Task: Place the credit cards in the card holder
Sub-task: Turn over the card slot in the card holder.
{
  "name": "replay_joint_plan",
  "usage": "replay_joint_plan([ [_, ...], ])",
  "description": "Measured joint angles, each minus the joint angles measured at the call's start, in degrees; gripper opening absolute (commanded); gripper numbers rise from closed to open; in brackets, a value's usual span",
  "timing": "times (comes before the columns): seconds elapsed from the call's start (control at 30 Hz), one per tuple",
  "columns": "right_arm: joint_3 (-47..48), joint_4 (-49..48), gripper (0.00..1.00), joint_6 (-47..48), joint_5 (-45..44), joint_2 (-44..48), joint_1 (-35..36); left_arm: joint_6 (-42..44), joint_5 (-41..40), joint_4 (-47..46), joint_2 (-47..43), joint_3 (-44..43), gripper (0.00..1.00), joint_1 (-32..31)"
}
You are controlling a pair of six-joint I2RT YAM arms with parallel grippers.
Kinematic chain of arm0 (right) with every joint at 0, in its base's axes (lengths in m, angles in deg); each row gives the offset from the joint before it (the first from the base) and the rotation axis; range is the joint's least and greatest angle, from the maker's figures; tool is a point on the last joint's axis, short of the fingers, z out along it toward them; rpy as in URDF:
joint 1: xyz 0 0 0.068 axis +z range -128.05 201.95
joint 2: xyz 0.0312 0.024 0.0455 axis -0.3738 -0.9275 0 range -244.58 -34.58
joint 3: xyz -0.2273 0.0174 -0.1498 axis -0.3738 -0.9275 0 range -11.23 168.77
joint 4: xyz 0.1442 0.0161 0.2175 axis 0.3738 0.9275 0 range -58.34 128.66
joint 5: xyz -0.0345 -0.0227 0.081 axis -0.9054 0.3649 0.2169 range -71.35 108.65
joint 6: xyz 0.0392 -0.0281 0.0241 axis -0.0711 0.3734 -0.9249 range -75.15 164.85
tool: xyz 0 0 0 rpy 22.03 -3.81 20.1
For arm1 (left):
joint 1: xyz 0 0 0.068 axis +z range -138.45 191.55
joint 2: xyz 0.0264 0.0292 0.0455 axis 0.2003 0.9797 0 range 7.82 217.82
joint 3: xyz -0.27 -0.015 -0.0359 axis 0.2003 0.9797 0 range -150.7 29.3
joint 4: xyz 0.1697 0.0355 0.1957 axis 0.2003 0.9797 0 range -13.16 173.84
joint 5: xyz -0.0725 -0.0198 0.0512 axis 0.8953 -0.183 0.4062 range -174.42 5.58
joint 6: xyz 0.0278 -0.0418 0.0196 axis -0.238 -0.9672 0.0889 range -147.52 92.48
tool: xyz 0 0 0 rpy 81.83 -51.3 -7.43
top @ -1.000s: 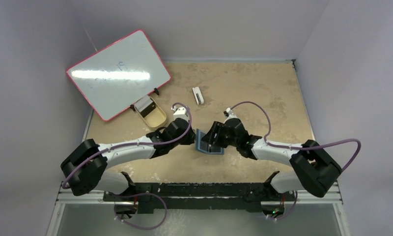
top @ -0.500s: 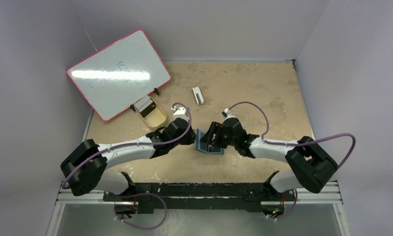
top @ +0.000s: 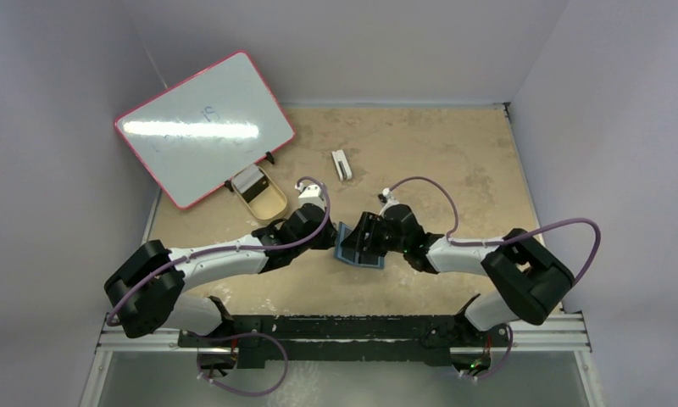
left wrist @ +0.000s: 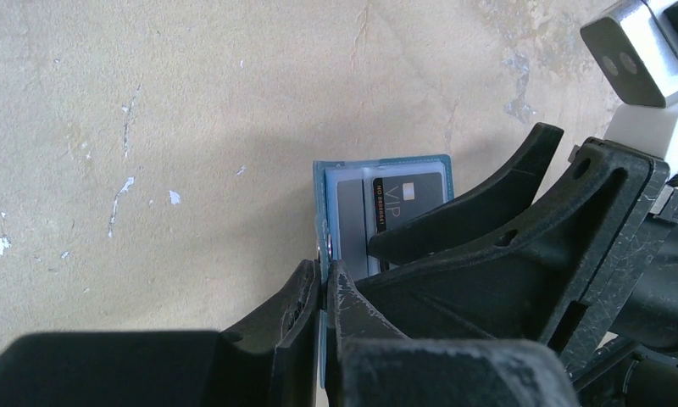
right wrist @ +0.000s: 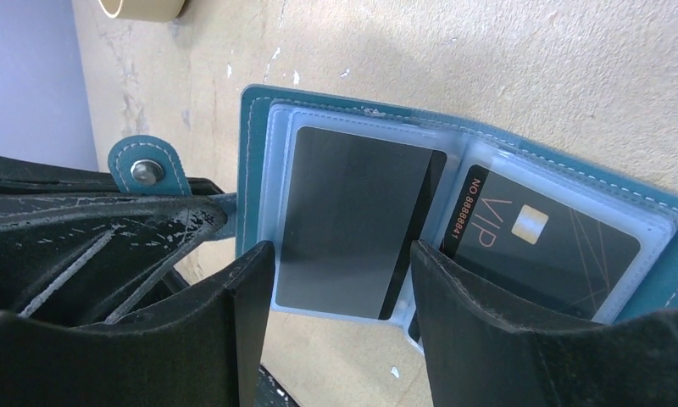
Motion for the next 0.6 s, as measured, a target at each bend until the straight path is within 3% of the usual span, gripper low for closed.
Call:
replay_joint_plan([
  [0.27, -3.2, -6.1, 0.53, -0.8, 2.8, -1.3, 0.0, 0.0, -0.7, 0.9, 0.0, 0.0, 0.0, 0.0],
  [0.6, -4.9, -12.9, 0.65, -2.0, 6.1, -3.3, 0.0, -1.5, -0.5, 0.0, -0.6, 0.0, 0.0, 0.0],
])
